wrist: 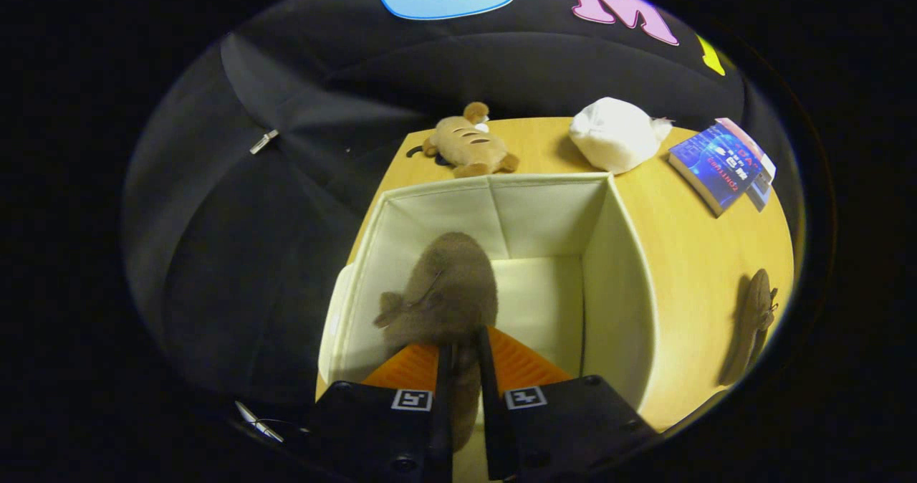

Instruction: Open the storage box then place both shoes into the box .Put the left shoe in first, then the right shoe, with the right side of both shoes facing outward in a uniform manner.

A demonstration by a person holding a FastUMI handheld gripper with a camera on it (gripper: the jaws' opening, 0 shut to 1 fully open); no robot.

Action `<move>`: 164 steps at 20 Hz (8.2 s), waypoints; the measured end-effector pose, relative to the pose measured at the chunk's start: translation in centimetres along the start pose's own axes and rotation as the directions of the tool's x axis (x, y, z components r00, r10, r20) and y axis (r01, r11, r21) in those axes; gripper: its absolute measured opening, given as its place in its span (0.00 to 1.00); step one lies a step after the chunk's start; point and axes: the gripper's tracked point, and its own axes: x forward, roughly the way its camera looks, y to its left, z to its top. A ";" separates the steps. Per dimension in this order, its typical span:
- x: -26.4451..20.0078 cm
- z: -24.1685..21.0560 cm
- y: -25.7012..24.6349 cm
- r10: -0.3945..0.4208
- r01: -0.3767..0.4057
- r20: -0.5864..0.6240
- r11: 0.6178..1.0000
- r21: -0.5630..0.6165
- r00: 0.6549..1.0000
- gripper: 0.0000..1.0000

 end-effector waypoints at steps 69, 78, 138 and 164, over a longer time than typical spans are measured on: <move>-19.3 3.6 -33.8 -0.147 0.160 0.229 0.986 -0.036 0.962 0.05; -17.6 9.7 -16.8 0.022 -0.027 0.208 0.999 0.022 0.978 0.05; -14.3 6.5 -7.8 0.074 -0.005 0.304 0.976 -0.220 0.950 0.98; -39.7 9.3 -36.5 -0.012 0.198 0.699 0.962 -0.186 0.715 0.98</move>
